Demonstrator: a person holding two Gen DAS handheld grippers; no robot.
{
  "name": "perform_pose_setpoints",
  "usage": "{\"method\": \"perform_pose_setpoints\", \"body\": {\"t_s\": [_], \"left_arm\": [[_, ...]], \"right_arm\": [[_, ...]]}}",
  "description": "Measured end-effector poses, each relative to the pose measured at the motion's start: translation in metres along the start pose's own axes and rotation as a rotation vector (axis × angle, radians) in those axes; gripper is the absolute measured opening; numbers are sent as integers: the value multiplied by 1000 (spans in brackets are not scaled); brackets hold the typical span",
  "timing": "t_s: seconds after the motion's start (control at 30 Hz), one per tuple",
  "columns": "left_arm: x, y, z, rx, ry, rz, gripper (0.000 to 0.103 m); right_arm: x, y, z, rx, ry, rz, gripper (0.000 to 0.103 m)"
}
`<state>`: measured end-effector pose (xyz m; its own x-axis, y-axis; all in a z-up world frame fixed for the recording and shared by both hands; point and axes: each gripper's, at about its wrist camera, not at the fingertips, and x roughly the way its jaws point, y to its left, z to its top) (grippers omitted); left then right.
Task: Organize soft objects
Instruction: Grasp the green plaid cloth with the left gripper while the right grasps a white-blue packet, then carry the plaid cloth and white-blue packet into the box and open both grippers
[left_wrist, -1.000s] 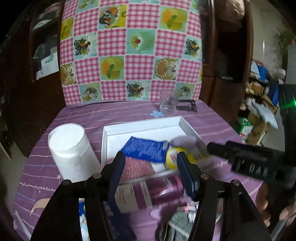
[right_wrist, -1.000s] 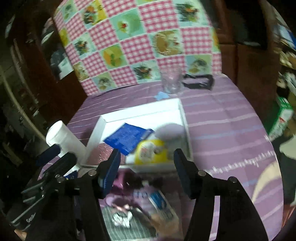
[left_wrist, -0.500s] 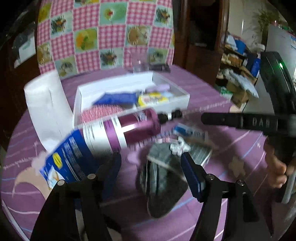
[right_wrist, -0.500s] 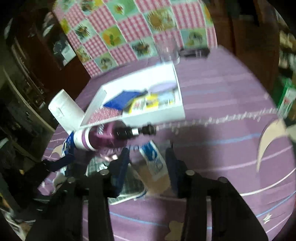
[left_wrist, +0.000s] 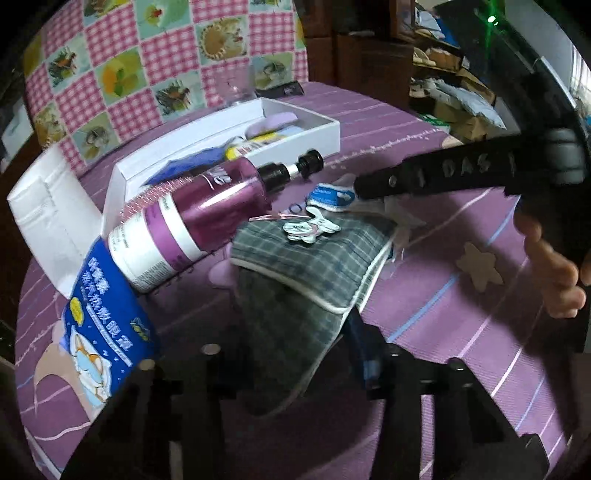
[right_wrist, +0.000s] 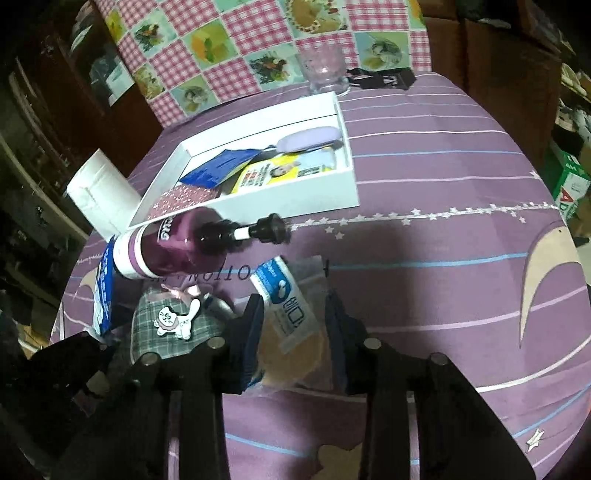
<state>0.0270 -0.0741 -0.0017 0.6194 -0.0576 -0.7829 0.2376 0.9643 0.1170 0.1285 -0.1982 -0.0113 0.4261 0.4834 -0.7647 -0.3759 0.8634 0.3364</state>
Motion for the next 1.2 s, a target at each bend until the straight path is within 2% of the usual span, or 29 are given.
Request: {"method": "perform_pose_setpoints", "body": {"t_s": [0.03,0.07,0.23,0.33,0.4,0.57,0.73,0.9,1.03,1.2], "left_arm": [[0,-1,0,6,-3,22,29],[-1,0,0,4,-1,37,26],[-3,5,0,-19,0,52,22],[-4,9,1,-32,-4,64,22],[-5,13,3,-51,-5,70,22],[-9,20,4,-86,-21,55,21],[-18,22,6,-101,-62,44,21],[-28,28,8,-138,-116,-27,21],[-34,31,11,-153,-142,-30,21],[-42,52,27,-236,-163,-41,21]], "right_arm": [[1,2,-1,-12,0,-8,36],[2,5,-2,-23,1,-17,36],[11,16,-6,-88,10,-73,35],[13,17,-7,-105,3,-109,25],[12,13,-7,-90,1,-98,22],[5,7,-4,-53,-17,-67,21],[-18,8,-1,-24,-87,-1,21],[-29,15,0,-13,-119,70,21],[-30,22,1,-14,-131,75,21],[-40,26,16,20,-146,129,21]]}}
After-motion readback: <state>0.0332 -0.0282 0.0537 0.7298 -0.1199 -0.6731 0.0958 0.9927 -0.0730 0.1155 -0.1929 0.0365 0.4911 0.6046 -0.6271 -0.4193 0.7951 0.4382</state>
